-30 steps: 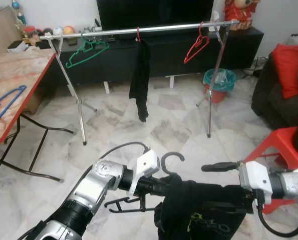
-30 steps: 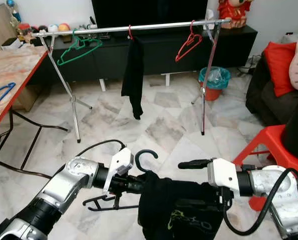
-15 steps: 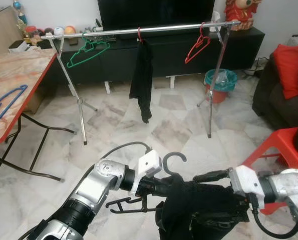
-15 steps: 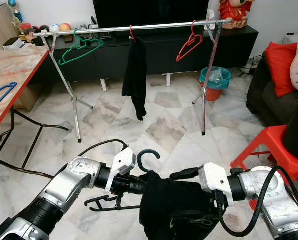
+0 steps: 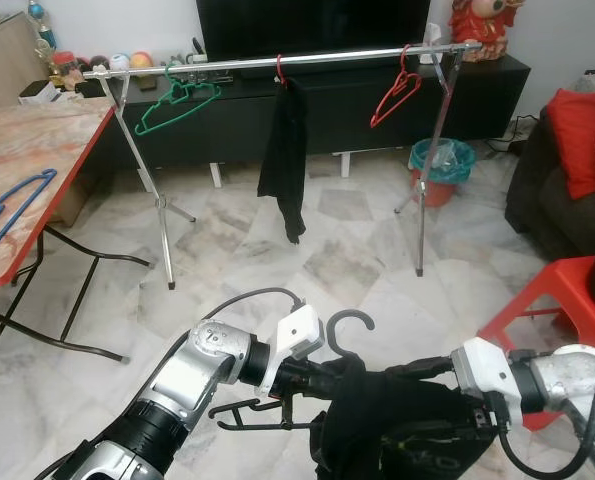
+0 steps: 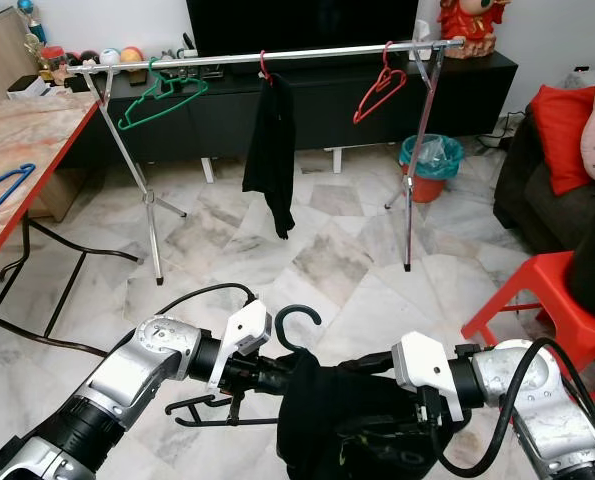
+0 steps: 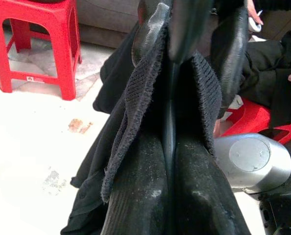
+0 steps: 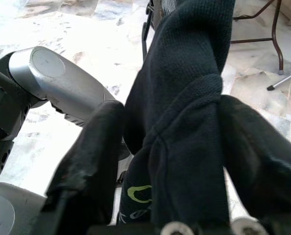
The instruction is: Hang hanger
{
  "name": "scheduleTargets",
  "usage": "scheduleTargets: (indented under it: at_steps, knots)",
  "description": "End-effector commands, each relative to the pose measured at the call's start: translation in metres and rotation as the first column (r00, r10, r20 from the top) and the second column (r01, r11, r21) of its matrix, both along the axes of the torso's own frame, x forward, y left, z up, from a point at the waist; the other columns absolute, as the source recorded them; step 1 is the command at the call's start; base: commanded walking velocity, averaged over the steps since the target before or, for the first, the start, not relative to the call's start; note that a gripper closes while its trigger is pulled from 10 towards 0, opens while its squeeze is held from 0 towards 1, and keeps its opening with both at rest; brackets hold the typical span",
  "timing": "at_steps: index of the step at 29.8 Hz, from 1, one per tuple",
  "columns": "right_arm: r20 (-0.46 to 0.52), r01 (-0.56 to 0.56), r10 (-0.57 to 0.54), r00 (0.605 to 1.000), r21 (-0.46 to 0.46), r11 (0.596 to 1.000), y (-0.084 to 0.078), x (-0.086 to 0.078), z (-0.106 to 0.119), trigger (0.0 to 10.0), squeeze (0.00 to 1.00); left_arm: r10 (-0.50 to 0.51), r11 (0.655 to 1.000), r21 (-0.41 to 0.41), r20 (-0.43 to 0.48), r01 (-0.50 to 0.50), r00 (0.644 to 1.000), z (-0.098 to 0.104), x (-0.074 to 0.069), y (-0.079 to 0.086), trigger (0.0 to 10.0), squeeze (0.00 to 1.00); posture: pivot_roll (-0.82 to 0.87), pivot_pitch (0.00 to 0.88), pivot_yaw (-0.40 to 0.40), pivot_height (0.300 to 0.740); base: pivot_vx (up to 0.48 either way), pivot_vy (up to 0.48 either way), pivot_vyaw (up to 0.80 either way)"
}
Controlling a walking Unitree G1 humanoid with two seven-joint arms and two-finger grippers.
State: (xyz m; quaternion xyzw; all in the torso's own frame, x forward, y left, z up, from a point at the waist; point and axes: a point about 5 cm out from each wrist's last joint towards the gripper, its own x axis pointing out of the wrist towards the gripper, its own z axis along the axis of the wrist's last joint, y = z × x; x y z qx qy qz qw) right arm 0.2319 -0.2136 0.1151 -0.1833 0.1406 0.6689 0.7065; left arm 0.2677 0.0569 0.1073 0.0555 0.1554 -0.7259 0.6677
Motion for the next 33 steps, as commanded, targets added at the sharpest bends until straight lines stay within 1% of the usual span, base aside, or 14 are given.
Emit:
scheduleTargets:
  at_steps: [1,7,14,22,33]
  knots:
    - [-0.026,-0.033,0.033,0.999,-0.014,0.999,0.0052,-0.0052,-0.0078,0.0,0.00,-0.006,0.998,-0.056,0.053,0.009,0.999,0.0171,0.0040,-0.0023,10.0,0.00,-0.06,0.000,0.068,0.740,0.000,0.000,0.00]
    - [-0.023,-0.023,0.023,0.999,-0.020,1.000,0.0041,-0.0048,-0.0076,0.0,0.00,-0.016,0.998,-0.062,0.049,0.019,0.999,0.0172,0.0025,-0.0061,10.0,0.00,-0.06,0.000,0.066,0.740,0.000,0.000,0.00]
    - [-0.014,-0.008,0.008,1.000,-0.031,0.999,0.0038,-0.0016,-0.0090,0.0,0.00,-0.009,0.998,-0.062,0.048,0.012,0.999,0.0164,0.0032,-0.0063,10.0,0.00,-0.06,0.000,0.064,0.740,0.000,0.000,0.00]
    - [-0.008,0.006,-0.006,1.000,-0.018,1.000,0.0095,0.0028,-0.0120,0.0,0.00,-0.011,0.998,-0.055,0.058,0.014,0.998,0.0183,0.0059,-0.0058,10.0,0.00,-0.05,0.000,0.061,0.740,0.000,0.000,0.00]
    - [-0.010,0.016,-0.016,1.000,-0.016,1.000,0.0093,0.0035,-0.0135,0.0,0.00,-0.003,0.997,-0.072,0.056,0.007,0.998,0.0196,0.0053,-0.0076,10.0,0.00,-0.05,0.000,0.061,0.740,0.000,0.000,0.00]
